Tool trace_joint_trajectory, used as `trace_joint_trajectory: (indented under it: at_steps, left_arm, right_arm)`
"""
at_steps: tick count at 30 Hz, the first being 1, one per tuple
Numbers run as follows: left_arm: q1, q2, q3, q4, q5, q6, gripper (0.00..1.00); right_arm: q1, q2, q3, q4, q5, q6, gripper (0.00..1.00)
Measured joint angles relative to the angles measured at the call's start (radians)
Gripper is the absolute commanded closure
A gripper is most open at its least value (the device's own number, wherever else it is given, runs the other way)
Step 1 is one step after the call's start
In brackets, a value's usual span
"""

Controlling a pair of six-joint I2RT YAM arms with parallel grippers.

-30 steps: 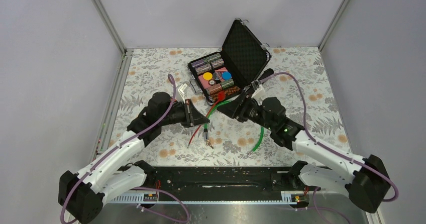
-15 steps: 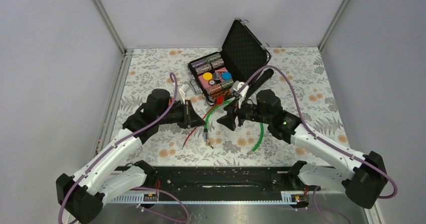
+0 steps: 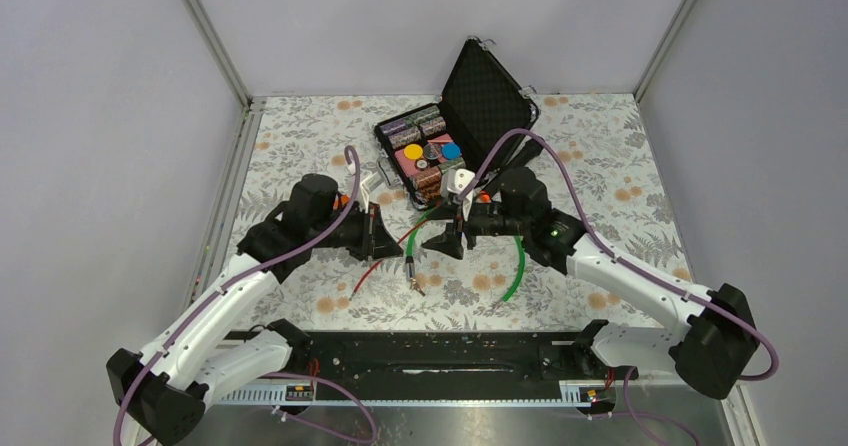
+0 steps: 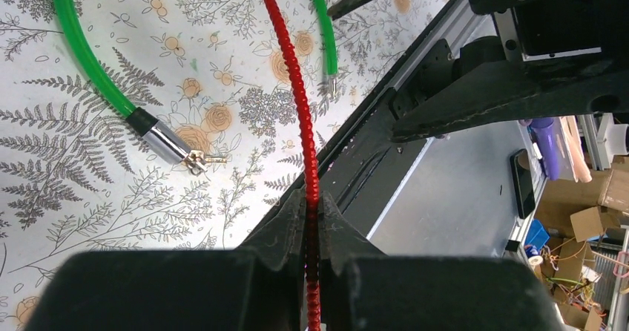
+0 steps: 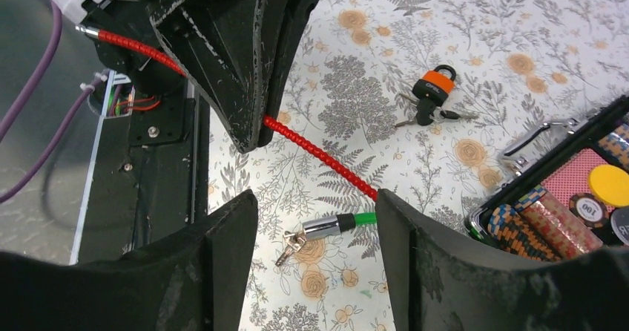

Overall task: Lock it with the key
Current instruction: Pick up the lock from the center of the board.

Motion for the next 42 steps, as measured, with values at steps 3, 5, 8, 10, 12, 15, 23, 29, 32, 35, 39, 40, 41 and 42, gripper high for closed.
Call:
trace_joint_trajectory:
  at_steps: [3,5,8,10,12,15,23,29,32,35,39,40,41,42]
  left_arm:
    - [0.0,0.0,0.0,-0.013,0.005,0.02,1.0]
    - [-0.001,0.0,0.0,-0.016,0.013,0.033,1.0]
    - [-0.001,0.0,0.0,-0.016,0.028,0.047,1.0]
    - [-0.001,0.001,0.0,-0.016,0.038,0.054,1.0]
    - [-0.001,0.001,0.0,-0.016,0.046,0.058,1.0]
    - [-0.001,0.0,0.0,-0.016,0.057,0.061,1.0]
    - [-0.003,-0.003,0.0,-0.022,0.092,0.071,1.0]
    - [-0.005,-0.025,0.0,-0.032,0.116,0.074,1.0]
    - [-0.005,-0.029,0.0,-0.032,0.126,0.076,1.0]
    - [-0.005,-0.029,0.0,-0.033,0.134,0.076,1.0]
    - [-0.005,-0.029,0.0,-0.038,0.142,0.077,1.0]
    - [-0.005,-0.029,0.0,-0.04,0.144,0.077,1.0]
    - [-0.005,-0.029,0.0,-0.041,0.146,0.077,1.0]
    - [-0.005,-0.029,0.0,-0.042,0.15,0.077,1.0]
  right_arm:
    - [0.0,0.028,0.008,-0.003,-0.032,-0.026,0.36]
    - [0.003,0.059,0.032,-0.028,-0.05,-0.048,0.36]
    - [0.012,0.1,0.071,-0.06,-0.069,-0.081,0.37]
    - [0.019,0.116,0.09,-0.075,-0.072,-0.098,0.45]
    - [0.025,0.13,0.106,-0.089,-0.079,-0.109,0.51]
    - [0.028,0.152,0.13,-0.106,-0.097,-0.117,0.58]
    - [0.029,0.192,0.193,-0.22,-0.171,-0.154,0.74]
    - [0.035,0.201,0.241,-0.324,-0.203,-0.195,0.69]
    - [0.04,0.201,0.247,-0.355,-0.206,-0.212,0.65]
    - [0.047,0.202,0.25,-0.379,-0.21,-0.229,0.65]
    - [0.053,0.202,0.251,-0.393,-0.212,-0.238,0.69]
    - [0.055,0.202,0.251,-0.394,-0.211,-0.242,0.71]
    - [0.055,0.203,0.253,-0.396,-0.211,-0.245,0.74]
    - [0.056,0.203,0.255,-0.397,-0.209,-0.246,0.79]
